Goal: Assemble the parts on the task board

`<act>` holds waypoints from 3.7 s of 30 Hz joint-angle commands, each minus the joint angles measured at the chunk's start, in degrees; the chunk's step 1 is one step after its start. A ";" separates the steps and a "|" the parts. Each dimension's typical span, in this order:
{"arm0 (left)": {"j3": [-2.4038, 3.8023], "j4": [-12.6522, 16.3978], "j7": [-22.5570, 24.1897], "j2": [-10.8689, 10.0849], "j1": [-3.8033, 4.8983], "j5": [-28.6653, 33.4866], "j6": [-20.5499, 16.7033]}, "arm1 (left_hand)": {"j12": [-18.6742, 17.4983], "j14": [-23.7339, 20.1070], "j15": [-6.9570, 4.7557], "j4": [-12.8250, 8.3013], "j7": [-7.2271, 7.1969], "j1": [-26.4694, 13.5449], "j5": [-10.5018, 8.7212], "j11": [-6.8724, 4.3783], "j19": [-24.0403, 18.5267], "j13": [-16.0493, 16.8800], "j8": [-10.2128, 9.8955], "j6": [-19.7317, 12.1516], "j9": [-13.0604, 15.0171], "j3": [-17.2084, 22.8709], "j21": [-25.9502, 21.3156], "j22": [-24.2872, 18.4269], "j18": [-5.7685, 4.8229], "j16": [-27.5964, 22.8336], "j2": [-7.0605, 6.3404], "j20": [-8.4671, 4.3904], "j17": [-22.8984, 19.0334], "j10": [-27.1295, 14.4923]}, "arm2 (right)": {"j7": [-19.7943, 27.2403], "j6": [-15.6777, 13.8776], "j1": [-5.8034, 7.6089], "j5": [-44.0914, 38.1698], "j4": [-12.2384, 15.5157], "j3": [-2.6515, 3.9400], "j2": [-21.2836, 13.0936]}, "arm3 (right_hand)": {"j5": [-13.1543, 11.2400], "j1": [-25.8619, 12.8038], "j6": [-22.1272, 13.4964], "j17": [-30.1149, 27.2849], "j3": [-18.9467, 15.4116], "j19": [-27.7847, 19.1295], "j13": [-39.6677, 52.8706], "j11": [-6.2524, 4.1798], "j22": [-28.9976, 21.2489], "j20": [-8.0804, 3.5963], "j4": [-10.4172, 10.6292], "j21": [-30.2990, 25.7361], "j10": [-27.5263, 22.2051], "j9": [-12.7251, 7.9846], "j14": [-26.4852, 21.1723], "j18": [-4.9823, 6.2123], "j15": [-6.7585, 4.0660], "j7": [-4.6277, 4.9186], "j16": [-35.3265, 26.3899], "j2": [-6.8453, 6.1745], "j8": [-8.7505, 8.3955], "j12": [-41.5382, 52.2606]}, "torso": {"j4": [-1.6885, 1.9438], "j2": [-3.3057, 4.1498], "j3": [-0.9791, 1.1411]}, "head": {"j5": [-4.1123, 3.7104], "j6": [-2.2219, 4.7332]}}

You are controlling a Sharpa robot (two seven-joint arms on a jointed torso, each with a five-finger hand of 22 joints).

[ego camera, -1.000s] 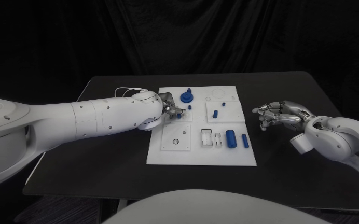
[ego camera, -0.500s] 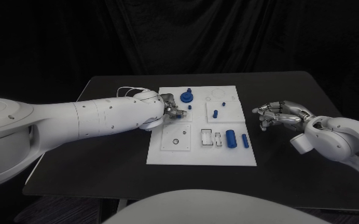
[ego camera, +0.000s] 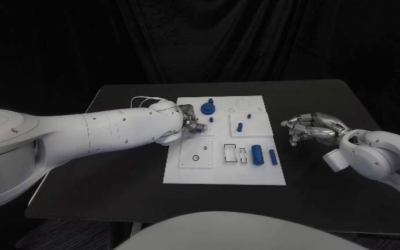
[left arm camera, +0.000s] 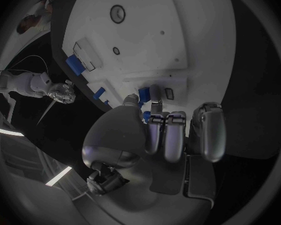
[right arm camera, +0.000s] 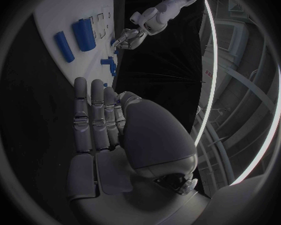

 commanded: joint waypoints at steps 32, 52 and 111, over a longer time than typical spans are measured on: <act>0.02 0.46 0.53 -0.29 -0.04 -0.07 0.06 | -0.03 5.95 -0.58 -0.12 -0.49 5.00 8.95 -0.69 -0.21 15.04 -0.76 0.66 -1.07 7.19 -0.25 11.18 -0.11 0.15 -2.92 -0.34 15.10 5.95 | -0.98 0.93 -0.23 -0.05 -0.14 0.04 0.16 | 0.21 0.36 -0.45 -0.21 0.56 -0.63 -0.17 -0.01 0.22 0.02 -0.13 0.32 -0.56 -0.11 -0.50 0.91 0.11 0.20 0.49 -0.27 0.39 0.21 | -0.02 -0.03 0.00 | 0.18 0.00; 0.03 3.94 0.26 -2.81 1.94 5.15 1.23 | -0.03 5.95 -0.82 -0.13 -0.71 6.27 9.23 -0.93 -0.01 15.04 -0.75 1.27 -1.26 10.13 -0.07 11.24 -0.16 0.15 -4.59 -0.57 15.10 5.95 | -1.36 1.02 -0.37 -0.05 -0.47 0.04 0.12 | 0.23 0.42 -0.48 -0.25 0.65 -0.67 -0.20 -0.01 0.27 0.02 -0.16 0.34 -0.61 -0.13 -0.54 0.91 0.11 0.21 0.51 -0.23 0.41 0.22 | 0.01 -0.12 0.02 | -0.09 0.00; 0.03 -14.56 -1.56 9.36 5.52 8.55 30.22 | -0.03 5.95 0.15 -0.37 0.50 5.61 -1.27 0.19 -2.11 15.04 -2.79 -0.56 -2.36 17.46 -3.59 10.17 0.61 0.15 -5.87 0.25 15.10 5.95 | -2.28 1.98 -0.39 -0.05 -0.66 0.04 0.63 | 0.22 0.48 -0.53 -0.39 0.81 -0.78 -0.31 0.02 0.37 0.03 -0.18 0.40 -0.75 -0.16 -0.68 0.90 0.14 0.24 0.53 -0.24 0.49 0.24 | 0.02 0.01 -0.01 | 0.00 0.00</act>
